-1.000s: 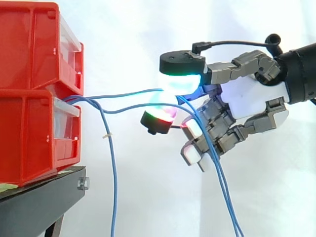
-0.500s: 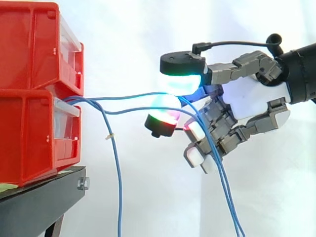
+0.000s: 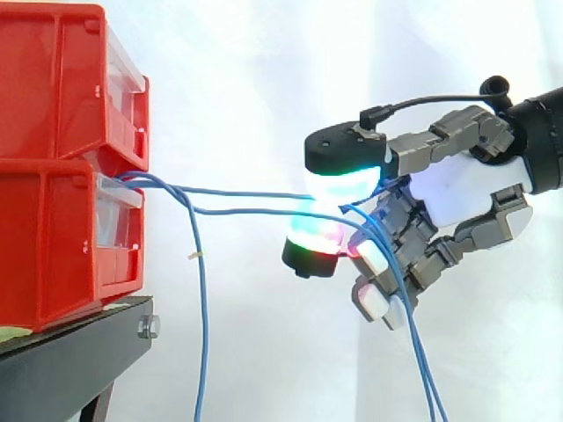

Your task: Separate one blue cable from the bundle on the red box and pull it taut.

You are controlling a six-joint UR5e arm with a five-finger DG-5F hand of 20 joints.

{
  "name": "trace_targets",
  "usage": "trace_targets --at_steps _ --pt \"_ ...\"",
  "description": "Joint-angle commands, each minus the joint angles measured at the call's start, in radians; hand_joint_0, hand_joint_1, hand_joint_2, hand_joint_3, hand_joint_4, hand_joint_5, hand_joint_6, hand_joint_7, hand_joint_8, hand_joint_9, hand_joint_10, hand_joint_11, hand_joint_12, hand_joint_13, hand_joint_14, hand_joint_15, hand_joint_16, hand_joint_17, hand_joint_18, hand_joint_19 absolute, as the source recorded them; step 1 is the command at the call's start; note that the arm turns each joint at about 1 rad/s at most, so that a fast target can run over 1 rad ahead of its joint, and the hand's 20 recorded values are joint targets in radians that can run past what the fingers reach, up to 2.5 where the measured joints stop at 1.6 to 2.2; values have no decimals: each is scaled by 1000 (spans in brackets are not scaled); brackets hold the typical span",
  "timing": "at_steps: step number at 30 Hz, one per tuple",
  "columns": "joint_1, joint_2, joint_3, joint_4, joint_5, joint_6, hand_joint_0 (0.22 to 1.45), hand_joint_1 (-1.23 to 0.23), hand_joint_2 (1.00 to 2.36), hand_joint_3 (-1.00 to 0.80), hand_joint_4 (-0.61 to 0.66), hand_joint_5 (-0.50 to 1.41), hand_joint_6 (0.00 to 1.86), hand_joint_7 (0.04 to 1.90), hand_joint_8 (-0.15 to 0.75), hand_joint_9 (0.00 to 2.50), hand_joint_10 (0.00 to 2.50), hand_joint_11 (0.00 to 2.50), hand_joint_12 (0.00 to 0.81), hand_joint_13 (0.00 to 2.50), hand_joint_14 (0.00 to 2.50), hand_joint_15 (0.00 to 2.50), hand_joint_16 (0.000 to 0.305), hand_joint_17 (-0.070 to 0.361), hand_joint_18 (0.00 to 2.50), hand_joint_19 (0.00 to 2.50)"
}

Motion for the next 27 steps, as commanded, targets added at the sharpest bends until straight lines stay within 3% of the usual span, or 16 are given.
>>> trace_targets --at_steps 1,13,25,27 --pt "0 -1 0 -1 2 -1 626 -789 1024 -186 76 -101 947 951 212 1061 20 523 265 839 20 477 40 91 679 579" --pt "0 0 3 -1 5 -21 612 -759 1024 -192 35 -100 938 958 181 711 6 149 284 662 11 243 40 89 470 399" --pt "3 -1 1 -1 5 -38 610 -755 1024 -197 23 -101 935 951 171 646 5 130 276 618 12 262 41 92 418 386" --pt "4 -1 -18 -1 5 -41 609 -754 1025 -198 19 -101 935 944 174 657 6 151 269 626 13 291 41 93 419 404"
